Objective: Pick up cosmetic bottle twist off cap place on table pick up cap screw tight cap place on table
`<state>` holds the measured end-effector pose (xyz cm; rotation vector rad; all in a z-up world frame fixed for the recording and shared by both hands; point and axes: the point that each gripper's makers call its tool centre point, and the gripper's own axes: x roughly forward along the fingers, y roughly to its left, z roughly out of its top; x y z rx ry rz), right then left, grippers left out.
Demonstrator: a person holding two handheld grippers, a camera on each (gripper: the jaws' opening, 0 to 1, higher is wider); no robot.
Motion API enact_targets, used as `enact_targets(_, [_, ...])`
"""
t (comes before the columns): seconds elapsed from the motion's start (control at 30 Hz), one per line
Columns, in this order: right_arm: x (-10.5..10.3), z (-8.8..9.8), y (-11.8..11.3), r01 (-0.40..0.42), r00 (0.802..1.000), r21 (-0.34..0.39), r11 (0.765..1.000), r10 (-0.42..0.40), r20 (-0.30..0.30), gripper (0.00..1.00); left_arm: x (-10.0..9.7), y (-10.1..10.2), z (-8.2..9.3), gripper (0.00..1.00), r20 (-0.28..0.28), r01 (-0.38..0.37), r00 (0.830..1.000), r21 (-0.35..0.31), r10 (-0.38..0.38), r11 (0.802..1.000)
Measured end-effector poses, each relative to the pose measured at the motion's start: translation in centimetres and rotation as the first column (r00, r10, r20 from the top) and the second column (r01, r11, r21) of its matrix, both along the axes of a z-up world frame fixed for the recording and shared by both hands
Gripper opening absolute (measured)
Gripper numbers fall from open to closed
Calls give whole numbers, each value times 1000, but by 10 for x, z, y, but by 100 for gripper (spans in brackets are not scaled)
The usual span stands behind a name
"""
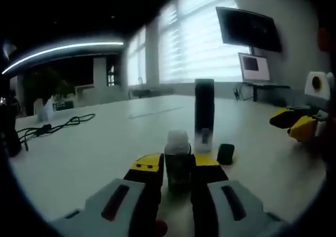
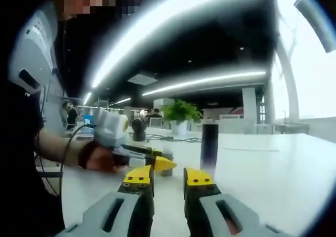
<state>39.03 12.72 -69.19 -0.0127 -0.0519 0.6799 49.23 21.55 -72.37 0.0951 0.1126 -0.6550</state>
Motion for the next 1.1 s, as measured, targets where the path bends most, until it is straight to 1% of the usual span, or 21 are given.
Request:
enact_targets(0.17, [1,0,-1,4,1000,1,1000,-4,-2,15,0,-2,1,9,9,17,1000,-4,-17,1000])
enact_targets(0.6, [0,0,-1,6,1000,2,1000,-6,2,15,2,-1,1,9,15,11,1000,-11,-11,1000])
enact_targets(0.73, [0,1,-2,7,1000,0,1000,-7,5,15,-2,-2,5,8,38,31,999,-13,-31,999])
enact_targets(0.8, [0,1,-1,5,1000,-3,1000,-5,7,15,-4,-2,8,8,40,47,998,-30,-46,998])
enact_targets(0.93, [0,1,-2,8,1000,-1,1000,-8,7,15,-13,-7,17,8,38,96,995,-90,-93,991])
enact_targets(1.0, [0,1,-2,9,1000,1,1000,-9,7,15,-19,-10,27,9,62,131,990,-139,-124,982])
enact_targets(1.03, [1,1,-2,11,1000,0,1000,-11,7,15,-23,-11,34,9,85,150,987,-159,-138,976])
enact_targets(1.1, [1,1,-3,12,1000,3,1000,-12,7,15,-29,-11,41,9,98,159,984,-152,-145,976])
